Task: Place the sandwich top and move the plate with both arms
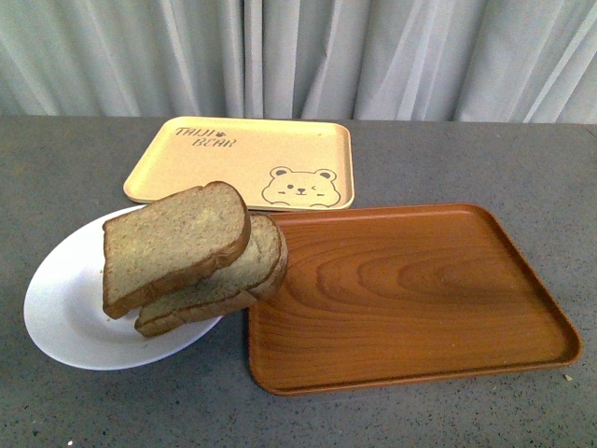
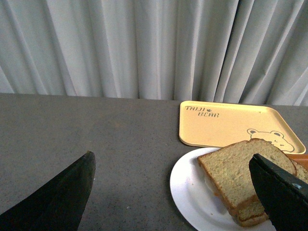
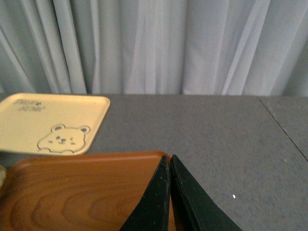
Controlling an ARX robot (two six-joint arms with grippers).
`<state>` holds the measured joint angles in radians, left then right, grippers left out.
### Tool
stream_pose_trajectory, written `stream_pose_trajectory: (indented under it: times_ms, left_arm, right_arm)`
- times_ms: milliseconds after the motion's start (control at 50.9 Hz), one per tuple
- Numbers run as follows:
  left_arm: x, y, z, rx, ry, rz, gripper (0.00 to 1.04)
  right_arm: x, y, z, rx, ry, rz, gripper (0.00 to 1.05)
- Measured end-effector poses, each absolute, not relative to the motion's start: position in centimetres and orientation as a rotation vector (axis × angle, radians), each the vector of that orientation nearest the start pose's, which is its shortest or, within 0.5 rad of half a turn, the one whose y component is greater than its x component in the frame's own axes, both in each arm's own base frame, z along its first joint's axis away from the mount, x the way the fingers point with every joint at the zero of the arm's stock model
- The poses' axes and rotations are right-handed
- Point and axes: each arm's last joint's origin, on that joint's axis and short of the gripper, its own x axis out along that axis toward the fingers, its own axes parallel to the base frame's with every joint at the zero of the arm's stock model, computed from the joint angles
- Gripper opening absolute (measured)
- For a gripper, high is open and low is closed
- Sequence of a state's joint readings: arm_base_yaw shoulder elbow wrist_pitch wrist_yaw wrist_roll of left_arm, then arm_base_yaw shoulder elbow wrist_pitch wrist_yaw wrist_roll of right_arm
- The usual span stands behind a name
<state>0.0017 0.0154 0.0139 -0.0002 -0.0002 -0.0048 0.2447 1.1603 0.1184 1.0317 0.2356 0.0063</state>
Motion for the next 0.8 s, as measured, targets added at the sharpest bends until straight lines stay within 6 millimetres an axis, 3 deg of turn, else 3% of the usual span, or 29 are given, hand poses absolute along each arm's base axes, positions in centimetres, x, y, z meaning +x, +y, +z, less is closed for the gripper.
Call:
stream_pose_trajectory:
  times_ms: [275, 569, 805]
  left_arm:
    - [9.8, 0.0, 16.7, -0.005, 0.002, 0.002, 0.96]
    - [9.8, 0.0, 16.7, -0.005, 0.002, 0.002, 0.96]
    - [9.8, 0.0, 16.7, -0.005, 0.002, 0.002, 0.96]
  right_arm:
    - [15.4, 1.8, 16.2, 0.004, 0.017, 0.006, 0.02]
    - [13.9, 0.1, 16.9, 0.006, -0.005, -0.001, 0.02]
    - [12.9, 0.0, 17.2, 0.006, -0.016, 0.001, 0.02]
